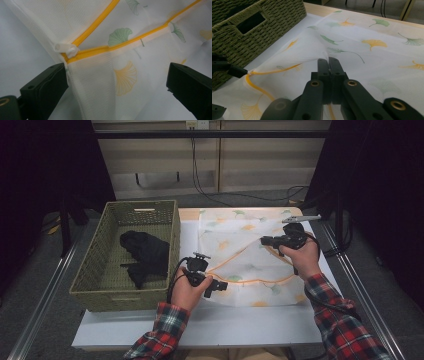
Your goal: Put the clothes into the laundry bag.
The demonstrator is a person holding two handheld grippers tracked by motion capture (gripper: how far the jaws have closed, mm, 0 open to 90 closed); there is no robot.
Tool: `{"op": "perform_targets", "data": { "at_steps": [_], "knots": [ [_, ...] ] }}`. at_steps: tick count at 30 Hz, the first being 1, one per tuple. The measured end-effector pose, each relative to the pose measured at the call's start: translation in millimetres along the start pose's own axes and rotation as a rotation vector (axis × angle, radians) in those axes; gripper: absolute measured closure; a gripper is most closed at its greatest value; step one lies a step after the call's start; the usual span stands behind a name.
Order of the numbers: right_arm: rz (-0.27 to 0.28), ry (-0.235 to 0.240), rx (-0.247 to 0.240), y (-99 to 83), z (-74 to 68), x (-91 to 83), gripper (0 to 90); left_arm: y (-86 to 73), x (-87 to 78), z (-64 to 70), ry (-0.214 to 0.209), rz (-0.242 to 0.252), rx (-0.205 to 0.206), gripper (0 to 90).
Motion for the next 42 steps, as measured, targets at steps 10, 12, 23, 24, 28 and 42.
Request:
{"op": "perform_targets", "data": {
  "at_steps": [10, 12, 23, 24, 28, 42],
  "knots": [
    [-0.019, -0.002, 0.0, -6.7, 0.8, 0.0, 89.8, 22.9, -7.8, -0.6, 0.002, 0.021, 0.001, 3.1],
    [-0.021, -0.001, -0.004, -7.9, 0.5, 0.0, 89.8, 28.9, -8.1, -2.5, 0.003, 0.022, -0.006, 3.2],
    [-0.032, -0.004, -0.006, -12.7, 2.2, -3.1, 89.8, 56.9, -23.2, -12.0, 0.026, 0.027, 0.001, 3.3],
    [-0.034, -0.003, -0.008, -13.0, 1.9, -3.0, 89.8, 59.0, -25.5, -13.4, 0.029, 0.028, 0.0, 3.3],
    [-0.039, -0.01, -0.017, -13.4, 2.1, -2.5, 89.8, 66.7, -34.1, -18.9, 0.044, 0.025, 0.003, 3.2],
    [-0.045, -0.007, -0.011, -15.8, 2.8, -1.2, 89.8, 83.2, -64.9, -39.3, 0.068, 0.027, -0.01, 3.2]
  ]
}}
Point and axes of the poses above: each handheld gripper's, and its own axes: x roughly forward along the jaws, y roughly out of its top, z roughly to its right, the point moved 3 cm from there along x, roughly forward along the jaws
